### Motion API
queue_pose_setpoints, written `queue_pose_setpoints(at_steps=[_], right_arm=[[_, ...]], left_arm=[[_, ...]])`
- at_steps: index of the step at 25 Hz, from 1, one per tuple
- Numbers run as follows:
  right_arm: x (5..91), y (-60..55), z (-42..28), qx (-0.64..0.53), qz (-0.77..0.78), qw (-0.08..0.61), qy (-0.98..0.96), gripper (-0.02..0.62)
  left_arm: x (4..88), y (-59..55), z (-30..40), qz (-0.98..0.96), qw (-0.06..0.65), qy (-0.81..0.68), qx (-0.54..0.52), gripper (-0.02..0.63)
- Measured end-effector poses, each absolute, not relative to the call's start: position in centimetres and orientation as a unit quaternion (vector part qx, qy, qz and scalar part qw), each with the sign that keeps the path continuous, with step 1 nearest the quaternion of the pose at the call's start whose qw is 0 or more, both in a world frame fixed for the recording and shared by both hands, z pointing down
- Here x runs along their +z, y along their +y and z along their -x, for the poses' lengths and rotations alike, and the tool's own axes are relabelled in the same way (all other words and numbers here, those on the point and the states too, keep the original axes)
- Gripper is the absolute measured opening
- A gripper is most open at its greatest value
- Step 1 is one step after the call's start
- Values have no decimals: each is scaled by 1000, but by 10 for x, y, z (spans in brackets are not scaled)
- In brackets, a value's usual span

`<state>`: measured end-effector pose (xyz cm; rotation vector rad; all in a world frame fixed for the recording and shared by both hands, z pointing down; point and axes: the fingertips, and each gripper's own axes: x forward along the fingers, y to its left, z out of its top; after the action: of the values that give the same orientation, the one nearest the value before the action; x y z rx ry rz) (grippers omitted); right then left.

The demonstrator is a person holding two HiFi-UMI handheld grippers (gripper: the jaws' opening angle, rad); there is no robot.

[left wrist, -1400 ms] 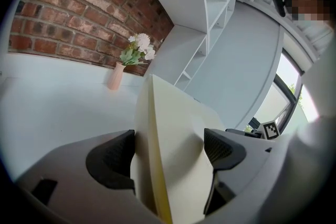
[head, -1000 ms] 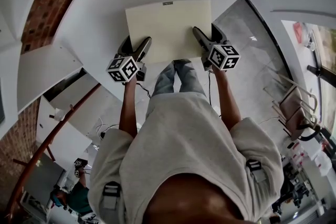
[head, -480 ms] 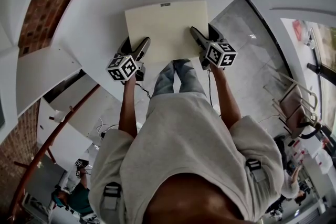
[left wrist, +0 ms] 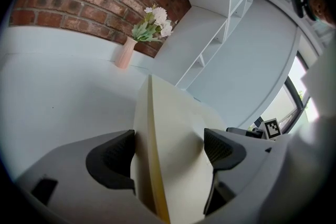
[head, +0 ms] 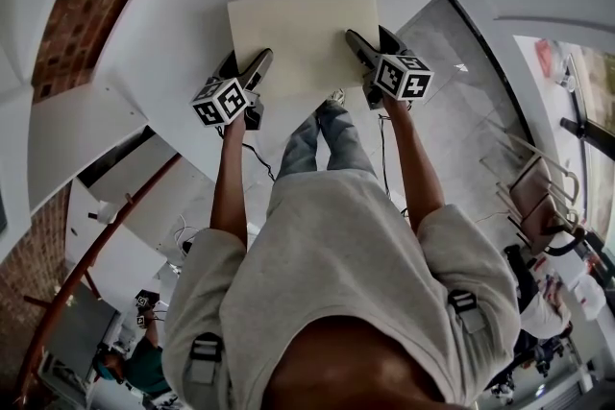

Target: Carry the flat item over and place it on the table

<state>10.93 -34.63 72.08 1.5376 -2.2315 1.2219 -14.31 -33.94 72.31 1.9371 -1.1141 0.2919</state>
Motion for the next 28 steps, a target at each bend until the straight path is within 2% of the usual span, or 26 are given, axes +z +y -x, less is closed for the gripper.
queue_pose_setpoints(at_steps=[28], right_arm=[[744,-451,-113,445,-520,115,-720,348]], left_arm=[[755,-441,141,-756,464,-442,132,422]])
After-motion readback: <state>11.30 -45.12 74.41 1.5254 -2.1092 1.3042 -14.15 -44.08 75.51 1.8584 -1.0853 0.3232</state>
